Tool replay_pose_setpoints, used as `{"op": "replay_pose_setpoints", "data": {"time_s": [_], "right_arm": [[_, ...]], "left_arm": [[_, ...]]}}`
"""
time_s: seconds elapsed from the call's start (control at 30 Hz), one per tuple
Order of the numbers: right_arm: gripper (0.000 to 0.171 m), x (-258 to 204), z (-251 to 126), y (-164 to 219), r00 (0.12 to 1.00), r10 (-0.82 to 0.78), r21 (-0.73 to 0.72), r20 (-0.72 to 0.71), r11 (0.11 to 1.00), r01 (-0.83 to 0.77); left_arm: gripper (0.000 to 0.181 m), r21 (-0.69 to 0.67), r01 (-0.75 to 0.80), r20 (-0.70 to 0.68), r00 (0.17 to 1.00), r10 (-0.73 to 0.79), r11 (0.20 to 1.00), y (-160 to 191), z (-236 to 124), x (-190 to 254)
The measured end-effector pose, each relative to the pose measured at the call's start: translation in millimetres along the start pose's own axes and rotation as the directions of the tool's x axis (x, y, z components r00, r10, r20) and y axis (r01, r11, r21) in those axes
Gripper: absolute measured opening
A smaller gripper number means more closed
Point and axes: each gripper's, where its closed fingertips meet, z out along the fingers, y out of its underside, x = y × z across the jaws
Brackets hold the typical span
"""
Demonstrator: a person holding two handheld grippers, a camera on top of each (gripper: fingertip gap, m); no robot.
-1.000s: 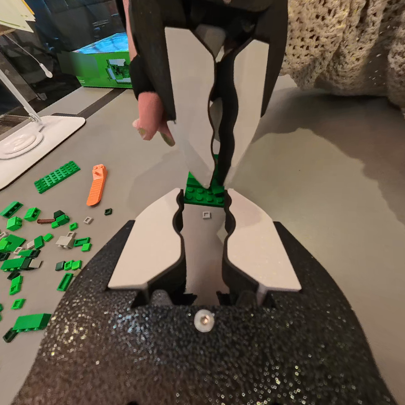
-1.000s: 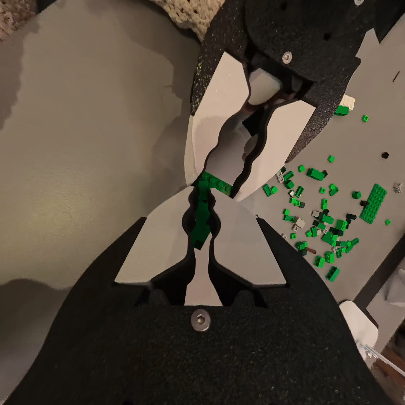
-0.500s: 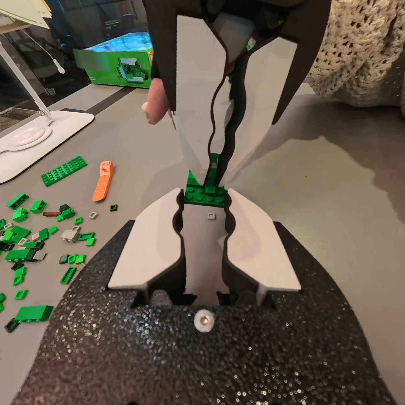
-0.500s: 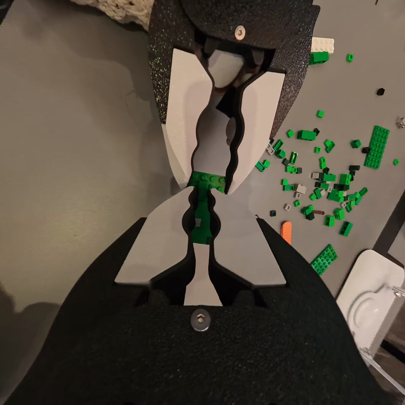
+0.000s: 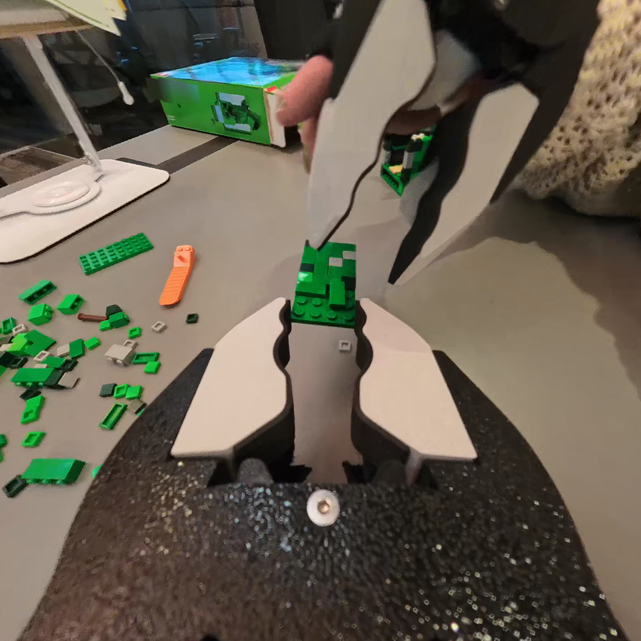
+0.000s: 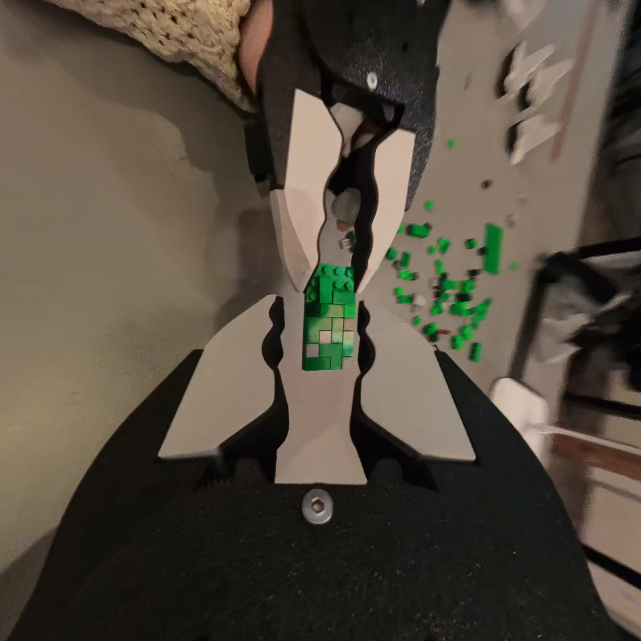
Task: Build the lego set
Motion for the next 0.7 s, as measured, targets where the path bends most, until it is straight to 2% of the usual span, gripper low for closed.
{"op": "replay_pose_setpoints", "data": {"time_s": [0.07, 0.13, 0.2, 0.27, 0.57, 0.7], "right_arm": [[0.039, 1, 0, -3, 0.976, -0.132, 0.039, -0.174, 0.989, 0.140], [0.029, 1, 3, -3, 0.900, -0.272, 0.002, -0.339, 0.957, 0.290], [0.029, 1, 8, 0, 0.834, -0.345, -0.075, -0.431, 0.934, 0.348], [0.028, 2, 11, -4, 0.790, -0.355, -0.085, -0.500, 0.928, 0.363], [0.015, 7, 22, -3, 0.679, -0.458, -0.204, -0.573, 0.883, 0.424], [0.012, 7, 26, 0, 0.668, -0.491, -0.241, -0.559, 0.867, 0.435]], "left_arm": [[0.034, 0.018, 0.042, 0.004, 0.999, -0.042, 0.999, -2, -2, -4], [0.034, 0.038, 0.081, -0.002, 0.997, -0.081, 0.996, -4, -4, -5], [0.034, 0.054, 0.102, -0.011, 0.995, -0.102, 0.993, -6, -5, -6], [0.034, 0.055, 0.107, -0.010, 0.994, -0.107, 0.993, -6, -5, -6], [0.034, 0.054, 0.123, -0.015, 0.992, -0.122, 0.991, -6, -5, -7], [0.034, 0.033, 0.107, -0.016, 0.994, -0.106, 0.994, -4, -3, -4]]}}
